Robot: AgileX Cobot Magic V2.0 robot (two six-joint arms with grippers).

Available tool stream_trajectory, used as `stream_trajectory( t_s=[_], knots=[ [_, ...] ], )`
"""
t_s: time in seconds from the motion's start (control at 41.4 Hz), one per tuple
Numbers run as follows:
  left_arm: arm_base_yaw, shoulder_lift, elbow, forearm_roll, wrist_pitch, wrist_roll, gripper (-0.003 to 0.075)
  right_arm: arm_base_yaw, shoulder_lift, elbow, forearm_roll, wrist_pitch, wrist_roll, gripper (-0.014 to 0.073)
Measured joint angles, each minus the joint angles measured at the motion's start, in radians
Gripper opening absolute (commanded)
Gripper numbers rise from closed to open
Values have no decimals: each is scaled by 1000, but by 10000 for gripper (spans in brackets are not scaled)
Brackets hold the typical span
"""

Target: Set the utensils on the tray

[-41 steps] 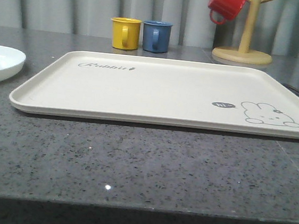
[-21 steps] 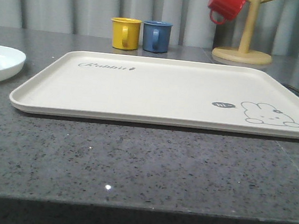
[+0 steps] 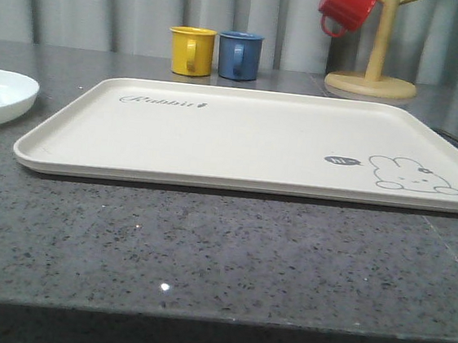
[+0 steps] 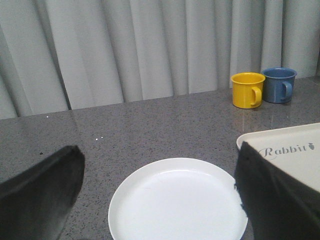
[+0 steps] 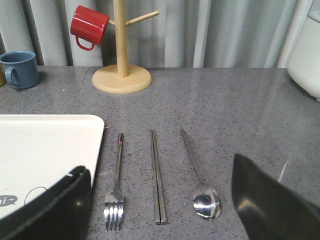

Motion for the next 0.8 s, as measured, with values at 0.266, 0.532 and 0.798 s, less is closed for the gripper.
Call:
stream_trajectory(
  t_s=[0.266,0.532,0.798],
  knots=[
    [-38,153,-80,0,86,2,544,0,0,0,0,0,0,600],
    [-228,524,-339,4,387,44,503,0,0,0,0,0,-1,600],
    [-290,888,-620,18,700,55,503,0,0,0,0,2,-1,600]
  ],
)
